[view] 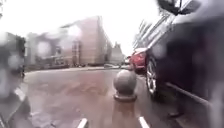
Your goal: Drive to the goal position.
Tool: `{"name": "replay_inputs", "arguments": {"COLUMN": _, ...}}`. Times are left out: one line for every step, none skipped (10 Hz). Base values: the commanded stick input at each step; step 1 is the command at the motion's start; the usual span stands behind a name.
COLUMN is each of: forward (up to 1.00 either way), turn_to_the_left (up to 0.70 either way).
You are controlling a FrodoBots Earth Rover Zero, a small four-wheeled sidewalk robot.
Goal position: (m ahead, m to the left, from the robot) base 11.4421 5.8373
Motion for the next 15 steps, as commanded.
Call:
{"name": "replay_inputs", "arguments": {"forward": 0.7, "turn_to_the_left": 0.14}}
{"name": "replay_inputs", "arguments": {"forward": 0.7, "turn_to_the_left": 0.14}}
{"name": "replay_inputs", "arguments": {"forward": 0.7, "turn_to_the_left": 0.14}}
{"name": "replay_inputs", "arguments": {"forward": 0.7, "turn_to_the_left": 0.14}}
{"name": "replay_inputs", "arguments": {"forward": 0.7, "turn_to_the_left": 0.14}}
{"name": "replay_inputs", "arguments": {"forward": 0.7, "turn_to_the_left": 0.14}}
{"name": "replay_inputs", "arguments": {"forward": 0.7, "turn_to_the_left": 0.14}}
{"name": "replay_inputs", "arguments": {"forward": 0.7, "turn_to_the_left": 0.14}}
{"name": "replay_inputs", "arguments": {"forward": 0.7, "turn_to_the_left": 0.14}}
{"name": "replay_inputs", "arguments": {"forward": 0.7, "turn_to_the_left": 0.14}}
{"name": "replay_inputs", "arguments": {"forward": 0.7, "turn_to_the_left": 0.14}}
{"name": "replay_inputs", "arguments": {"forward": 0.7, "turn_to_the_left": 0.14}}
{"name": "replay_inputs", "arguments": {"forward": 0.7, "turn_to_the_left": 0.14}}
{"name": "replay_inputs", "arguments": {"forward": 0.7, "turn_to_the_left": 0.14}}
{"name": "replay_inputs", "arguments": {"forward": 0.7, "turn_to_the_left": 0.14}}
